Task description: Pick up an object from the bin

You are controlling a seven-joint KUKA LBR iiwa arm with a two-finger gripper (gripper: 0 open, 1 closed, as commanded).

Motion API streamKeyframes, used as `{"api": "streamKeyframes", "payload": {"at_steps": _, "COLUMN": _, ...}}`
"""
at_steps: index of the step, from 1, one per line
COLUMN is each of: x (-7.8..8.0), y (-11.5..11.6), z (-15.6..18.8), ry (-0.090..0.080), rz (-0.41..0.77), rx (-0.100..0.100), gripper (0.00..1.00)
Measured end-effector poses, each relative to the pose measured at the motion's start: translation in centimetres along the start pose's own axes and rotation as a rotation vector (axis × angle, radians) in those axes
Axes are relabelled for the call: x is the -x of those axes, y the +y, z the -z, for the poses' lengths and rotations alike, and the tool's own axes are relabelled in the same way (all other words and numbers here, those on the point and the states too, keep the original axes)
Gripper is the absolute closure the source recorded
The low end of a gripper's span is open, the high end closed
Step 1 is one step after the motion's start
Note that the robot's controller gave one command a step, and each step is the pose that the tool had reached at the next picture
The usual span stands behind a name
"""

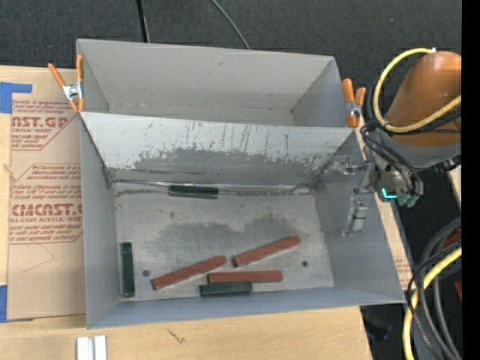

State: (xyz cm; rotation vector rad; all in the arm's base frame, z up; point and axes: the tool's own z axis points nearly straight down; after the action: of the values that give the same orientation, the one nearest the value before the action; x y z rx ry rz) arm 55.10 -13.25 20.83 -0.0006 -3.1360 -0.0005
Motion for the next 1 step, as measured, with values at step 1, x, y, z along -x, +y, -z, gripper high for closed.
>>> {"api": "streamKeyframes", "payload": {"at_steps": 1, "x": 0.17, "y": 0.05, "z": 0.45, "ry": -0.008, "rz": 0.001, "rx": -0.001, "gripper": 0.0}}
